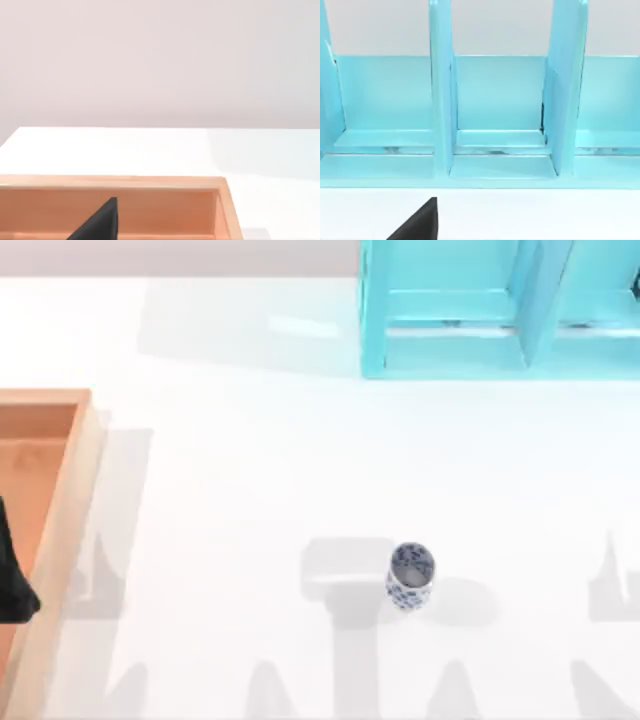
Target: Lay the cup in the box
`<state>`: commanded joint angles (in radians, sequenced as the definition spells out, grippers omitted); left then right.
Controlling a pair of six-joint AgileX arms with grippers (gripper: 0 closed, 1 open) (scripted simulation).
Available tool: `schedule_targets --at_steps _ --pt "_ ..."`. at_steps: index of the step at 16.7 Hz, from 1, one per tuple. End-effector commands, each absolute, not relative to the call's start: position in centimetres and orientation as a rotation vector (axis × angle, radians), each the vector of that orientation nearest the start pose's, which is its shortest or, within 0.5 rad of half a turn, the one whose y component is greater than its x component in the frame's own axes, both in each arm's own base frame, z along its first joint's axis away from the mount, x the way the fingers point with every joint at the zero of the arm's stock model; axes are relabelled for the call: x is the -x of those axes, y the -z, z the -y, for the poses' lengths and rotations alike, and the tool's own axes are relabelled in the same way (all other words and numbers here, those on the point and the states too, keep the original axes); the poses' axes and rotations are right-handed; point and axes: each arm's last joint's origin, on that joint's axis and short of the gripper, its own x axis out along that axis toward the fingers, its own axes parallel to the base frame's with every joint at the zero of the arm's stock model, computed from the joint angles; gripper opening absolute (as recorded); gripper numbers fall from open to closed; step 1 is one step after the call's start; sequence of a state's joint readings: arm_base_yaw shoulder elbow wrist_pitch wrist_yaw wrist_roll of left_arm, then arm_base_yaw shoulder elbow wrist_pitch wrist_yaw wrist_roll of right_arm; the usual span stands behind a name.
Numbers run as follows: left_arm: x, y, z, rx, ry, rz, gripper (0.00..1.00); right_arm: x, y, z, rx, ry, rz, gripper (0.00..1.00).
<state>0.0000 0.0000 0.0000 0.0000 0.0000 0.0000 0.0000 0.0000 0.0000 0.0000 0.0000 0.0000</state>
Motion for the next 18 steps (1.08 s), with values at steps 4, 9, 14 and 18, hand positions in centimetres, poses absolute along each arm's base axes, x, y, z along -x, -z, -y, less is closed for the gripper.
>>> schedule_targets --at_steps 4,9,14,18 --pt "-10.6 -16.5 0.2 0.01 0.01 -0.017 1.0 -10.6 -16.0 0.1 0.0 0.0 0.0 1.0" --pt "-11.2 -21.0 1.2 0.088 0.09 -0.166 1.0 -10.6 -16.0 0.1 0.0 0.0 0.0 1.0" --pt "-14.4 -28.0 3.7 0.191 0.198 -0.443 1.0 -10.6 -16.0 0.1 0.0 0.0 0.0 1.0" --pt "-19.4 -32.7 8.1 0.242 0.255 -0.722 1.0 -10.6 -16.0 0.1 0.0 0.0 0.0 1.0"
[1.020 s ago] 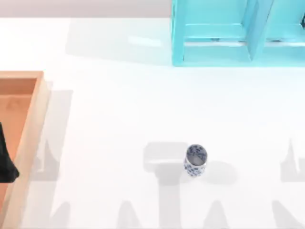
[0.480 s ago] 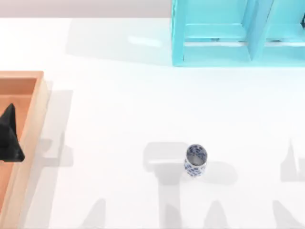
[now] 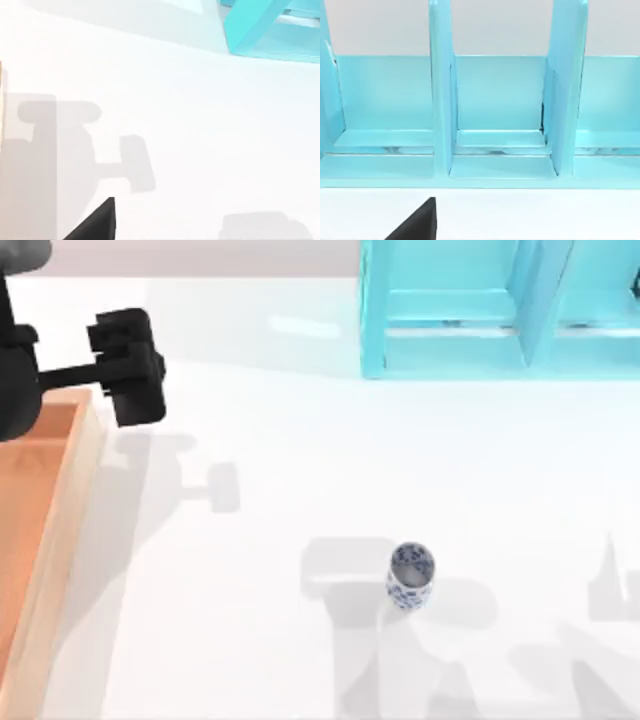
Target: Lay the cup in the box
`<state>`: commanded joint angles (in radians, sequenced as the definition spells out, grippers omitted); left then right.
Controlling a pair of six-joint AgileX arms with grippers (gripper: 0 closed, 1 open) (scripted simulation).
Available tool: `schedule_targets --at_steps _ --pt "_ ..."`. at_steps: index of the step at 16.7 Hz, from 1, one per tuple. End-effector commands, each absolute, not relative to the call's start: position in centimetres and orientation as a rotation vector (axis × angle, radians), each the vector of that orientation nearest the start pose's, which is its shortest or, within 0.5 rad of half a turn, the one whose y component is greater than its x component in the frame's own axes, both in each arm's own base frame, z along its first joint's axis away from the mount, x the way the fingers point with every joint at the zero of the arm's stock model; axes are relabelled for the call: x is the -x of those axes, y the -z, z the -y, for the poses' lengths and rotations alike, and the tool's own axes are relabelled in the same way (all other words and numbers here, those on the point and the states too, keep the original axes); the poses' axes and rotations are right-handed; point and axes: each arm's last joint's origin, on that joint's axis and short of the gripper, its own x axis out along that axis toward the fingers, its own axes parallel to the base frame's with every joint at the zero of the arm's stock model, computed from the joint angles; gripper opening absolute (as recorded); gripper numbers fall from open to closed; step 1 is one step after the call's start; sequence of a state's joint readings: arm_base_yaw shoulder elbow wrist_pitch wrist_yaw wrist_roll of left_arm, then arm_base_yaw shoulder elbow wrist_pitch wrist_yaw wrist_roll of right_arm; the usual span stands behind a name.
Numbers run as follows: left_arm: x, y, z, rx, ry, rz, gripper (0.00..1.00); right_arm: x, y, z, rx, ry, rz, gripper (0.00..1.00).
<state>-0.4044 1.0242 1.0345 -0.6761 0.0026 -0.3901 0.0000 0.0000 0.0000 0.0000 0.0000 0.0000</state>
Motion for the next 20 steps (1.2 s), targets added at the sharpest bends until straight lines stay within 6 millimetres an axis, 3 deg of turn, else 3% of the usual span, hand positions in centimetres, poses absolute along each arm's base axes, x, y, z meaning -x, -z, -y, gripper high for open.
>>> schedule_targets --at_steps 3,6,9,13,16,20 --pt "-23.6 -34.3 13.3 0.246 0.261 -0.942 1.0 -10.6 -16.0 0.1 0.0 0.0 0.0 1.0" --pt "-27.0 -33.9 19.5 0.215 0.234 -1.148 1.0 -10.6 -16.0 0.1 0.0 0.0 0.0 1.0" --pt "-28.9 -31.7 25.8 0.158 0.18 -1.32 1.0 -10.6 -16.0 0.1 0.0 0.0 0.0 1.0" --pt "-29.2 -27.7 32.7 0.068 0.094 -1.478 1.0 -10.6 -16.0 0.1 0.0 0.0 0.0 1.0" --pt "-28.6 -25.1 35.9 0.011 0.041 -1.545 1.0 -10.6 -16.0 0.1 0.0 0.0 0.0 1.0" --pt "-28.2 -23.8 37.2 -0.016 0.016 -1.572 1.0 -10.6 -16.0 0.1 0.0 0.0 0.0 1.0"
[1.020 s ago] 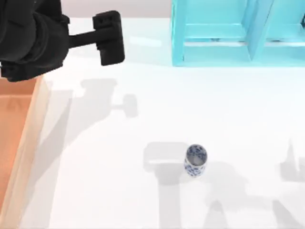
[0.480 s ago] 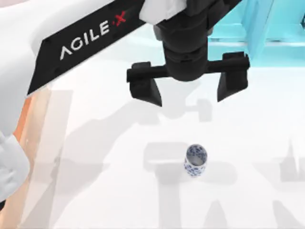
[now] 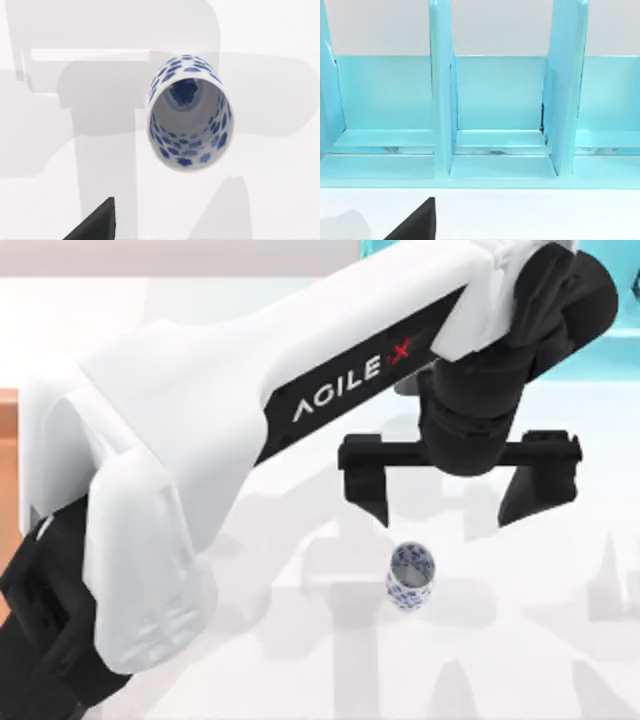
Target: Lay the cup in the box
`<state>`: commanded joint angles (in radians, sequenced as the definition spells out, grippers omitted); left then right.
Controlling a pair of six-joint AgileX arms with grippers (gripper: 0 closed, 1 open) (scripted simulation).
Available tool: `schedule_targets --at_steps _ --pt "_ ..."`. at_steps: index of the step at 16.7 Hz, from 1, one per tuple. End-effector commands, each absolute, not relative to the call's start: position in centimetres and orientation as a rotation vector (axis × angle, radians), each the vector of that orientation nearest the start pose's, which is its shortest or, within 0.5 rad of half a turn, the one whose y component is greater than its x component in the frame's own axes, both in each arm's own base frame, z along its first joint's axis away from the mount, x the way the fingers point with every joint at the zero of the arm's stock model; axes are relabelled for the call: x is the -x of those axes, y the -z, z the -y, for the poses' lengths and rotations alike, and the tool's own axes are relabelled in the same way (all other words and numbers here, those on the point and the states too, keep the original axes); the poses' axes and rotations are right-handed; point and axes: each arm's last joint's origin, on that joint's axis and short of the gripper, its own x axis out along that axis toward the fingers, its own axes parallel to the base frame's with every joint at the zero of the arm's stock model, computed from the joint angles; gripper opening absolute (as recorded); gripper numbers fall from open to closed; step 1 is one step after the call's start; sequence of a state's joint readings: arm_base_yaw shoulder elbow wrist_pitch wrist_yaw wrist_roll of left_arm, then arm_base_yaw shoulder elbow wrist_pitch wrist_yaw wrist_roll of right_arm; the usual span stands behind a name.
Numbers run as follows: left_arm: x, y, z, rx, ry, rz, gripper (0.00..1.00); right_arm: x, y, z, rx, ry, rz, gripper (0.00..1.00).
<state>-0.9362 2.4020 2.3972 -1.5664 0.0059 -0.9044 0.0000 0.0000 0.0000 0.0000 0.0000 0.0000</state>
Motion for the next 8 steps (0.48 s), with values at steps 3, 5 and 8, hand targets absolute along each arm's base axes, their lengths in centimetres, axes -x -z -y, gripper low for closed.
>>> schedule_targets --at_steps 3,5,8 --pt "-28.2 -23.8 37.2 -0.016 0.016 -1.572 1.0 -10.6 -16.0 0.1 0.0 0.0 0.0 1.0" --pt "-28.3 -23.7 37.1 -0.013 0.014 -1.571 1.0 -10.6 -16.0 0.1 0.0 0.0 0.0 1.0" --pt "-28.5 -22.3 37.3 -0.015 0.016 -1.571 1.0 -10.6 -16.0 0.1 0.0 0.0 0.0 1.0"
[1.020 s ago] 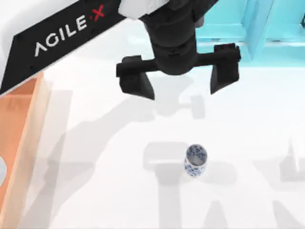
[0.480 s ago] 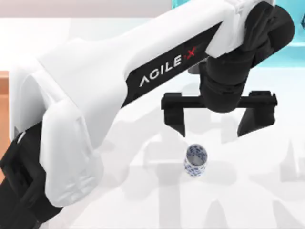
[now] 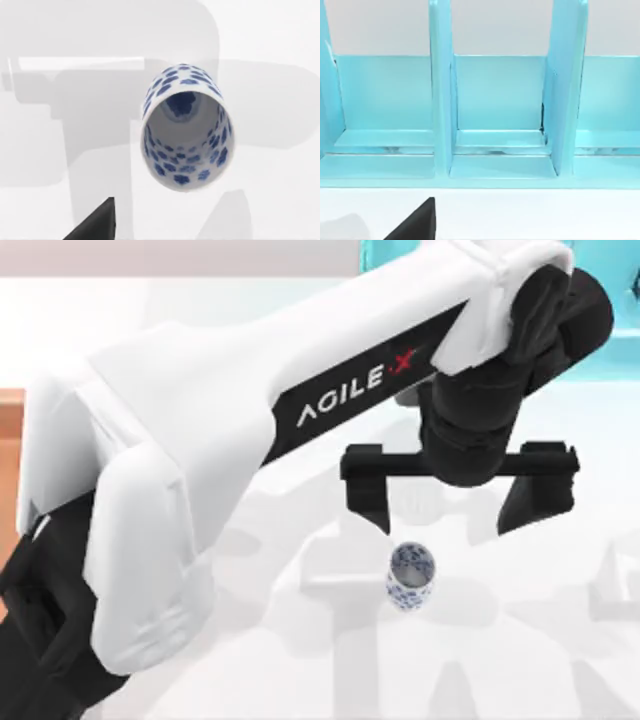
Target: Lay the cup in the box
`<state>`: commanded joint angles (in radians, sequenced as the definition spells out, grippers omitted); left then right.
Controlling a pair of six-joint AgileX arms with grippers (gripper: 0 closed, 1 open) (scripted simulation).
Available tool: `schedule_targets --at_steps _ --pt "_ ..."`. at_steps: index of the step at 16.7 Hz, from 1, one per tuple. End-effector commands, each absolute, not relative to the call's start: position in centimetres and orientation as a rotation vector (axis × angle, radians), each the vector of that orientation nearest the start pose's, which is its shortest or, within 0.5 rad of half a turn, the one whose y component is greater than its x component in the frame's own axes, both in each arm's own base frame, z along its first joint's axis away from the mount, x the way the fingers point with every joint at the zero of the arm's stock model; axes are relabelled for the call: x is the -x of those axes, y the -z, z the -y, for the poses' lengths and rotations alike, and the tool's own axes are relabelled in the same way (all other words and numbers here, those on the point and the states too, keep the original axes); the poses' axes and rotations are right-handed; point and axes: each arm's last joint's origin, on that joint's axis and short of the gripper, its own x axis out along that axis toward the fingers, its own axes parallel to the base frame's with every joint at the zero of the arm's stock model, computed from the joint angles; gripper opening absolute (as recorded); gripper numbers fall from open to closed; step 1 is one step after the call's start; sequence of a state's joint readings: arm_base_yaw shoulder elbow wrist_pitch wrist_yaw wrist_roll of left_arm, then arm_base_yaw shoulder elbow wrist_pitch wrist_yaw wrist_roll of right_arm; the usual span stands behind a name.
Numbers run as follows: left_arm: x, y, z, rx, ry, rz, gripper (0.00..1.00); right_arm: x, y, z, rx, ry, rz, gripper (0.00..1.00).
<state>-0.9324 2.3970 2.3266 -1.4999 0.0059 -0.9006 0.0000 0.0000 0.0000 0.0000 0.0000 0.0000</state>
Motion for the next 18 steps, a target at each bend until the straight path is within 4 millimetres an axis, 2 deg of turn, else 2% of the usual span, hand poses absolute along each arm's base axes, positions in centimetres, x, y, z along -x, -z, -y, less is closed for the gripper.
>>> schedule_targets --at_steps 8,10,14,18 --pt "-28.3 -14.6 37.2 -0.016 0.016 -1.571 1.0 -10.6 -16.0 0.1 0.0 0.0 0.0 1.0" --pt "-28.2 -13.8 37.2 -0.016 0.016 -1.572 1.0 -10.6 -16.0 0.1 0.0 0.0 0.0 1.0" --pt "-28.2 -13.8 37.2 -0.016 0.016 -1.572 1.0 -10.6 -16.0 0.1 0.0 0.0 0.0 1.0" --pt "-28.2 -13.8 37.2 -0.016 0.016 -1.572 0.7 -10.6 -16.0 0.1 0.0 0.0 0.0 1.0"
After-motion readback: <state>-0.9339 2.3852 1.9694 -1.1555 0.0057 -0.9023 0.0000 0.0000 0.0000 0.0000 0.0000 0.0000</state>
